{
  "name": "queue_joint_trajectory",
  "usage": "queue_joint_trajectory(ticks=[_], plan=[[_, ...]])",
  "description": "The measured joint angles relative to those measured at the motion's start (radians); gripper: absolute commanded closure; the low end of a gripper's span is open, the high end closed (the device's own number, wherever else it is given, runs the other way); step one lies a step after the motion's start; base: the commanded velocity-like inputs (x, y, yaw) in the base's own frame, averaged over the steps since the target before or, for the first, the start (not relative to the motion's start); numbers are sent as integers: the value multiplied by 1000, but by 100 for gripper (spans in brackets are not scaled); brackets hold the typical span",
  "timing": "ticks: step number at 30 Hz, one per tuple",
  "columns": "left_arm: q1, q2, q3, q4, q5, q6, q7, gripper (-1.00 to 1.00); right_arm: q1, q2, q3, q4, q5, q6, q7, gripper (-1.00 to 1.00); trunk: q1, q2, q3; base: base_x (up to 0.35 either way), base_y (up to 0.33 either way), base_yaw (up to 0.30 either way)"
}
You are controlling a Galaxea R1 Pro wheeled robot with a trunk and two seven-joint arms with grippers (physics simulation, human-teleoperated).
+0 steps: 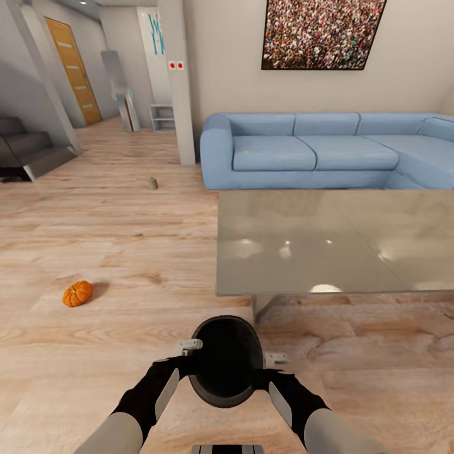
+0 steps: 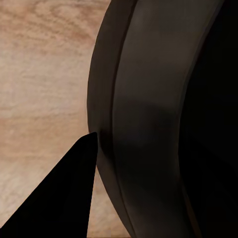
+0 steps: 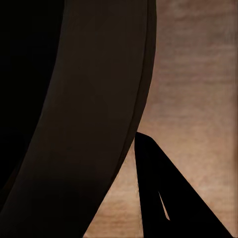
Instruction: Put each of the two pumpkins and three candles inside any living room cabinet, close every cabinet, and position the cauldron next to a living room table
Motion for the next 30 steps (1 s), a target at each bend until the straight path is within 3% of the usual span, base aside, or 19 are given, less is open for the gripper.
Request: queue_joint_trajectory(ticks=[12, 23, 30], plan=[[0, 0, 0, -1, 0, 0, 0, 100, 0, 0, 0, -2, 1, 1, 0, 100, 1, 0, 0, 39, -1, 0], [0, -1, -2, -12, 2, -1, 4, 100, -3, -1, 6, -6, -5, -4, -1, 100, -7, -3, -42, 0, 0, 0], [0, -1, -3, -12, 2, -1, 4, 100, -3, -1, 6, -6, -5, -4, -1, 100, -7, -3, -42, 0, 0, 0]])
